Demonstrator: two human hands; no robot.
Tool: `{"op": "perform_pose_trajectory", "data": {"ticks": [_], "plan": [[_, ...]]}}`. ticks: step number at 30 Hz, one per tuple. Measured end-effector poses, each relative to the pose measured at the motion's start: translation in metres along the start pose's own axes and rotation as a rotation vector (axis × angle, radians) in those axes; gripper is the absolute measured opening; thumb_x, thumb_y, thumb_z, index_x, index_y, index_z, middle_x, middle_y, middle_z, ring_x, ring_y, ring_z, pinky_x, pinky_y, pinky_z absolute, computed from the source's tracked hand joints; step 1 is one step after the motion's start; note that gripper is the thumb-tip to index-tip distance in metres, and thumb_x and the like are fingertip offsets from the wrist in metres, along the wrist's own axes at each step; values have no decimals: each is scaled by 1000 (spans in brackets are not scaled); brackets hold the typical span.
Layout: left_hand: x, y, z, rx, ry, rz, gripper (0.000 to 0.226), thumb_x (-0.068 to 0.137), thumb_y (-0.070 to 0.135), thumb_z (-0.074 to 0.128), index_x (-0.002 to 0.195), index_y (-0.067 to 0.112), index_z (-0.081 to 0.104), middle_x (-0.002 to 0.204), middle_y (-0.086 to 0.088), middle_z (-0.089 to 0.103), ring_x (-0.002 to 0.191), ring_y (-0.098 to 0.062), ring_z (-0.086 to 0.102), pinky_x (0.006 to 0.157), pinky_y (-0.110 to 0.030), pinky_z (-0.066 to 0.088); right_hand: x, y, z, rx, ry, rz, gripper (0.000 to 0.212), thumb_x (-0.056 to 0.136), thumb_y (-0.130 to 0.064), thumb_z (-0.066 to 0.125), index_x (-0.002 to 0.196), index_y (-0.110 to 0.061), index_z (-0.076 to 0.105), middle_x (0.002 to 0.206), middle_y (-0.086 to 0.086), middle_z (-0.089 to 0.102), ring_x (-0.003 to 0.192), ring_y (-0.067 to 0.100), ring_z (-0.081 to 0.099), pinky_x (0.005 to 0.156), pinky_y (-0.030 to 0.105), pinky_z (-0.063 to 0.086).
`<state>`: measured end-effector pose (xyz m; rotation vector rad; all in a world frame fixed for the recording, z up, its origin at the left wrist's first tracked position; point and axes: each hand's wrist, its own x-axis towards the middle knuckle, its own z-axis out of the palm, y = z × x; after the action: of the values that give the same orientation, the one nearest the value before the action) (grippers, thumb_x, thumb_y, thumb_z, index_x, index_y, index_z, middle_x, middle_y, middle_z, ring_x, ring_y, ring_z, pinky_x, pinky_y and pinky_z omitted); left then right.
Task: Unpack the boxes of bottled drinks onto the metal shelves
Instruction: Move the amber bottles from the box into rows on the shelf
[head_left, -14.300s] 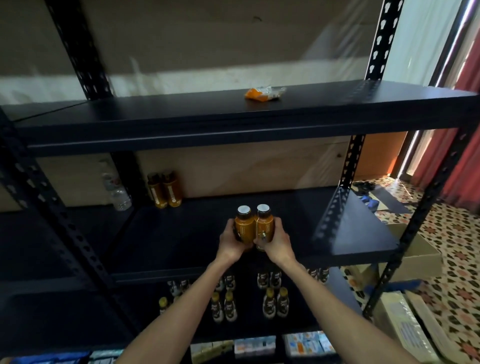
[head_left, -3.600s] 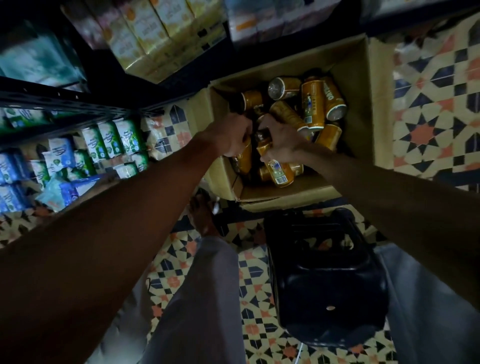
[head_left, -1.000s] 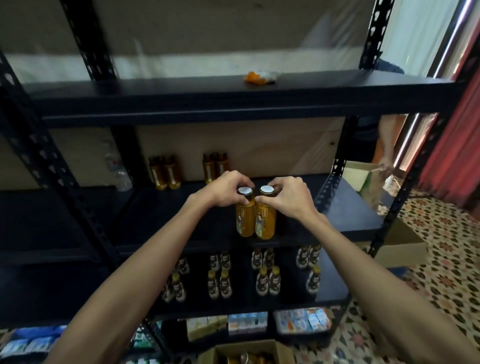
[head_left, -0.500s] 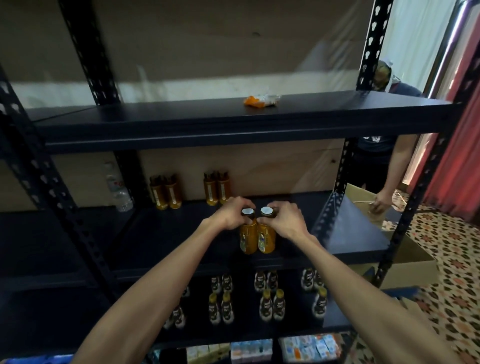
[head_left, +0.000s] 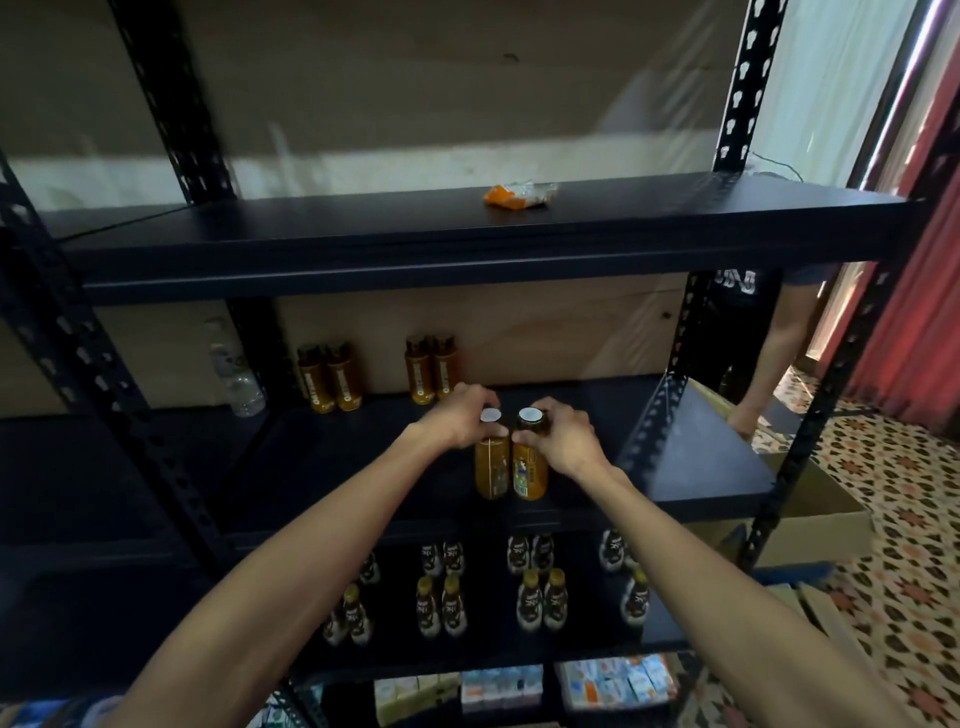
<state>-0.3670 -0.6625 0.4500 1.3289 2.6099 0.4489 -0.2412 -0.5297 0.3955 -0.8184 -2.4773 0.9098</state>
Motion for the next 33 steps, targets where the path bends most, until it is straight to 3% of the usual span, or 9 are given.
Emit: {"op": "perform_pose_trajectory", "data": {"ticks": [4, 7, 10, 13, 18, 21, 24, 28, 33], "plan": [[-2, 5, -8, 59, -48, 76, 63, 88, 26, 73, 145, 28, 45, 150, -5, 40, 135, -25, 43, 106, -40, 44, -1, 1, 0, 24, -1, 4, 48, 78, -48, 82, 117, -31, 62, 111, 2, 71, 105, 25, 67, 86, 38, 56], [0, 6, -13, 111, -111, 102, 51, 91, 6, 65, 137, 26, 55, 150, -5, 44, 136, -23, 45, 109, -38, 43, 0, 1, -1, 38, -11, 17, 47, 78, -48, 82, 116, -32, 62, 111, 1, 71, 104, 24, 67, 86, 37, 56], [0, 9, -10, 81, -49, 23, 47, 91, 27, 70, 136, 21, 57, 145, -9, 47, 126, -26, 53, 101, -38, 48, 0, 1, 0, 43, -7, 18, 46, 76, -50, 83, 113, -33, 62, 108, -1, 71, 102, 23, 67, 86, 40, 57], [0, 9, -8, 58, -8, -19, 63, 87, 43, 72, 142, 21, 50, 145, -11, 45, 126, -28, 52, 96, -38, 50, 1, 3, 1, 39, -11, 13, 49, 76, -50, 83, 116, -33, 62, 108, 0, 71, 102, 23, 68, 86, 41, 58], [1, 5, -10, 77, -111, 72, 53, 91, 15, 69, 140, 28, 52, 152, -6, 41, 135, -24, 45, 106, -38, 45, 2, 3, 1, 45, -14, 19, 47, 77, -47, 83, 117, -32, 62, 111, 0, 71, 103, 22, 67, 89, 42, 57], [0, 8, -8, 44, -27, 8, 51, 90, 31, 71, 137, 20, 55, 146, -10, 45, 127, -26, 52, 100, -37, 49, 3, 4, 2, 54, -12, 17, 50, 76, -49, 83, 118, -33, 62, 112, 0, 70, 105, 23, 67, 91, 43, 56], [2, 5, -5, 35, -26, -8, 71, 85, 43, 74, 146, 22, 45, 149, -10, 44, 132, -28, 48, 101, -38, 47, 4, 5, 3, 52, -7, -2, 50, 74, -50, 83, 117, -34, 62, 111, -1, 71, 104, 22, 67, 91, 41, 55], [5, 5, -3, 54, -67, -6, 61, 85, 25, 76, 141, 24, 51, 147, -9, 45, 128, -27, 52, 102, -39, 49, 6, 5, 2, 53, -13, 12, 47, 76, -47, 84, 116, -33, 62, 111, -1, 71, 104, 22, 67, 90, 39, 55], [3, 8, 2, 7, 13, -68, 51, 84, 29, 78, 130, 17, 59, 133, -8, 52, 114, -26, 59, 91, -35, 52, 8, 6, 2, 43, -24, 7, 50, 77, -46, 83, 120, -31, 62, 115, 2, 71, 108, 25, 66, 93, 42, 54]]}}
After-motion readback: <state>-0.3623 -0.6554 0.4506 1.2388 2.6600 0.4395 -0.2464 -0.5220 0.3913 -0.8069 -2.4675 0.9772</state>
